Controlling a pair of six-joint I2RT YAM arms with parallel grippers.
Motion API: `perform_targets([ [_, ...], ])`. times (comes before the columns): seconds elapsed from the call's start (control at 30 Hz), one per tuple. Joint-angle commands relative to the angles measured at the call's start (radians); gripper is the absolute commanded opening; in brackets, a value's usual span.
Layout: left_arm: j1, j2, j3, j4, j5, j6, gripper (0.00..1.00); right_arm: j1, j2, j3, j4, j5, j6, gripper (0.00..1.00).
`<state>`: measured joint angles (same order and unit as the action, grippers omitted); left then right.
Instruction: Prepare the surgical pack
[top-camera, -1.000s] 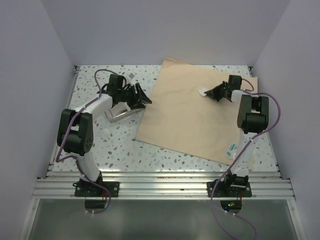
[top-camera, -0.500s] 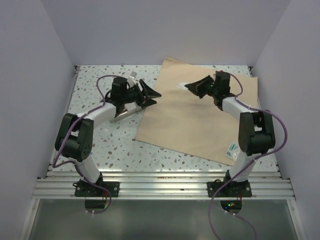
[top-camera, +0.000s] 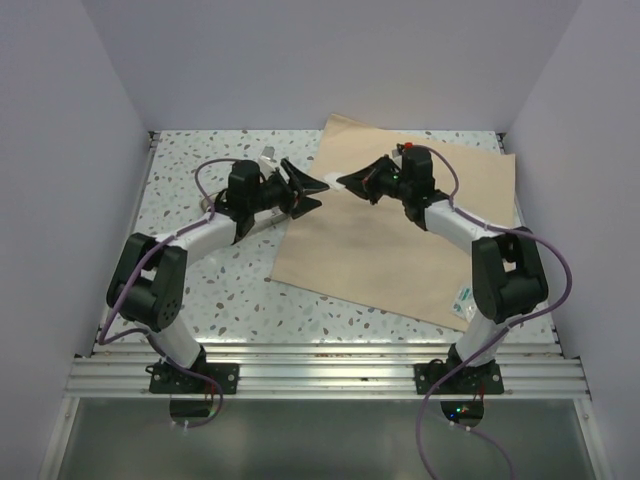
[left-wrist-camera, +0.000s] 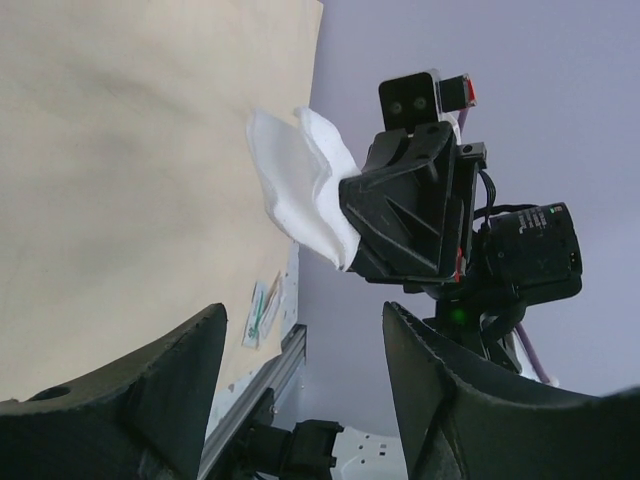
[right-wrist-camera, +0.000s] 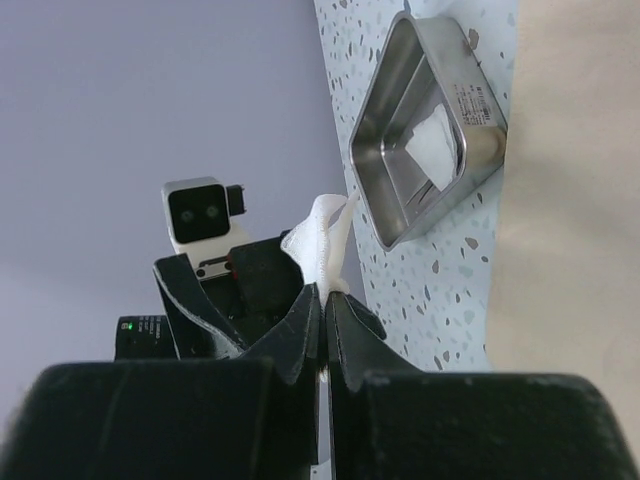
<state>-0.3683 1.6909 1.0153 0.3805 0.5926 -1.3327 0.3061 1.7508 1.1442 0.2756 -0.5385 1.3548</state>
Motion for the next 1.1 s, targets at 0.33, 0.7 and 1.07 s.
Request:
perform_targets([
  [0.33,-0.009,-0.02,0.006,0.064,-0.066,-0.057,0.66,0.057,-0.08,-0.034,0.017,-0.034,0.01,0.0],
  [0.7,-0.009,0.0,0.017,0.066,-0.057,-0.057,0.42,0.079,-0.08,-0.035,0.017,-0.043,0.007,0.0],
  [1.07,0.069,0.018,0.06,-0.106,0.002,0.185,0.0,0.074,-0.086,0.106,-0.406,-0.038,-0.245,0.49],
])
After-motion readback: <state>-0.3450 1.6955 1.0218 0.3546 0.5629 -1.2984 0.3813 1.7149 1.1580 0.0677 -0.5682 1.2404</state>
